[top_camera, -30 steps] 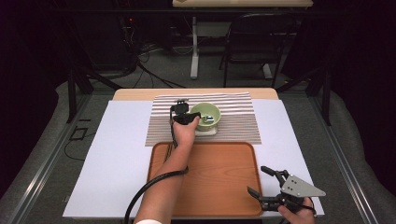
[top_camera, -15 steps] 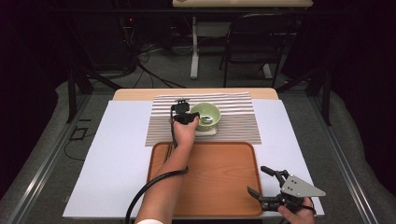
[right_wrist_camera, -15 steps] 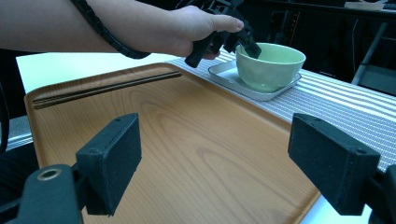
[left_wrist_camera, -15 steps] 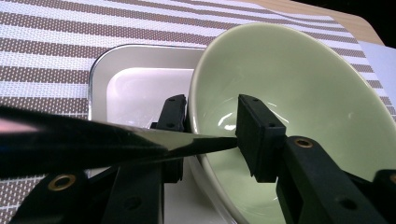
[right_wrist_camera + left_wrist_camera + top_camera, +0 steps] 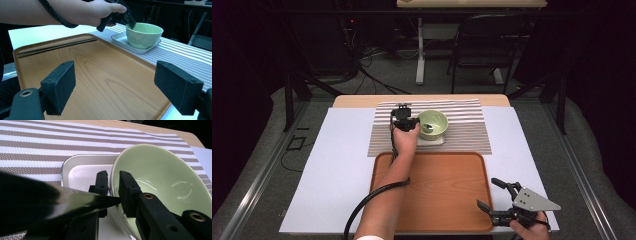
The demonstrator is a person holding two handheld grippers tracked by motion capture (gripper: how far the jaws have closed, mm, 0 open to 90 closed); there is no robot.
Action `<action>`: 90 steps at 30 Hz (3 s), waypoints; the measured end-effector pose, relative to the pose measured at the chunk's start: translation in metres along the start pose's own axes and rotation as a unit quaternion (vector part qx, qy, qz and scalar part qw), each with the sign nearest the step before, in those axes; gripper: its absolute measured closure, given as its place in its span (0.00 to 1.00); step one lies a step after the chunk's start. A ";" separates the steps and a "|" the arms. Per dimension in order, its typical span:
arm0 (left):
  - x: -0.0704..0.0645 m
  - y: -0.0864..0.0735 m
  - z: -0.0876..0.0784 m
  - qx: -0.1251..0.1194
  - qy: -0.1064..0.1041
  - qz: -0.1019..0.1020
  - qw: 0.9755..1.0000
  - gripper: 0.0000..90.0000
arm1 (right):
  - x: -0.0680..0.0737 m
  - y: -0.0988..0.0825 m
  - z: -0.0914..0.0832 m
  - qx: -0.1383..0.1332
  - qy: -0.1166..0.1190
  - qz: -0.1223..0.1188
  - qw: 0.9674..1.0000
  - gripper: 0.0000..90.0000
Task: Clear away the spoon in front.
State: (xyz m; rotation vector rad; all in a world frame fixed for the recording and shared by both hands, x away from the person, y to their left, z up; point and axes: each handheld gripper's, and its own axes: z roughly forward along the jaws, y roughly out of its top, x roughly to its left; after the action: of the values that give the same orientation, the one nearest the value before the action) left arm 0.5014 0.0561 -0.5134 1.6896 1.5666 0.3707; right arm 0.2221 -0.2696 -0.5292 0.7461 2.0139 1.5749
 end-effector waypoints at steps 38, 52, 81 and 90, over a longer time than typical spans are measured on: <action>0.010 0.029 -0.032 -0.024 -0.017 0.012 0.999 0.91 | 0.000 0.000 0.000 0.000 0.000 0.001 1.000 0.19; 0.008 0.037 -0.044 -0.023 -0.044 0.032 0.998 0.91 | -0.001 0.000 0.000 0.001 -0.001 0.001 1.000 0.19; 0.008 0.038 -0.076 -0.025 -0.075 0.067 0.995 0.92 | -0.001 -0.001 0.001 0.004 -0.003 -0.002 1.000 0.19; 0.016 0.035 -0.092 -0.014 -0.098 0.071 0.993 0.92 | -0.001 -0.001 0.001 0.004 -0.004 -0.002 1.000 0.19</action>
State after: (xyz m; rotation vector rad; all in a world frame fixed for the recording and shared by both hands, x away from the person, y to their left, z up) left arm 0.4672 0.1052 -0.4340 1.7650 1.2988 0.2873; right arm 0.2230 -0.2697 -0.5299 0.7506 2.0160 1.5595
